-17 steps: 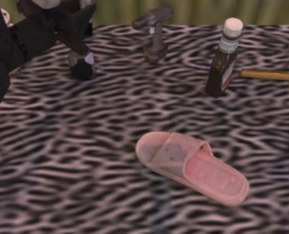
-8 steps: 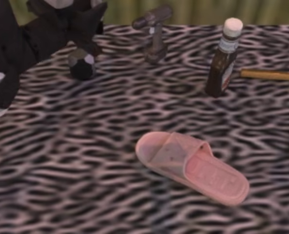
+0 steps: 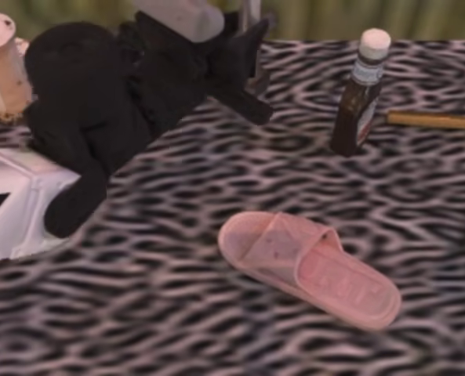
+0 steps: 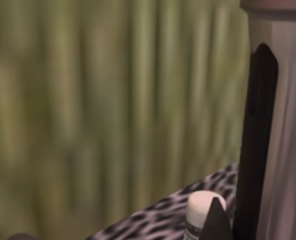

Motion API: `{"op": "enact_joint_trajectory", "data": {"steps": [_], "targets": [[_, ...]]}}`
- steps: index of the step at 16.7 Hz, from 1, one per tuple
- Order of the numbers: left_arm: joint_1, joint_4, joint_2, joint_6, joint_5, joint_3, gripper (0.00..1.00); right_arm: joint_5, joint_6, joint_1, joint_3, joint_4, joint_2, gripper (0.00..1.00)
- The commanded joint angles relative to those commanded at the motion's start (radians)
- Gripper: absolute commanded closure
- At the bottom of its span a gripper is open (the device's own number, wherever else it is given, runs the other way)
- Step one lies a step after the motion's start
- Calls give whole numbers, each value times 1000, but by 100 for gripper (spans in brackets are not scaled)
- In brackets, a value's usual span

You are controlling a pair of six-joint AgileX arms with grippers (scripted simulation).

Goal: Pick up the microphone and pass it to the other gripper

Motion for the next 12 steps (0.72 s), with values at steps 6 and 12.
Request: {"op": "enact_joint_trajectory", "data": {"steps": [6,12], "targets": [[-46,-4,-31,-2,-46,-9,100,0,0,0,0,0,0,0],[-50,-6,-35,-3,-50,-14,100,0,0,0,0,0,0,0]]}}
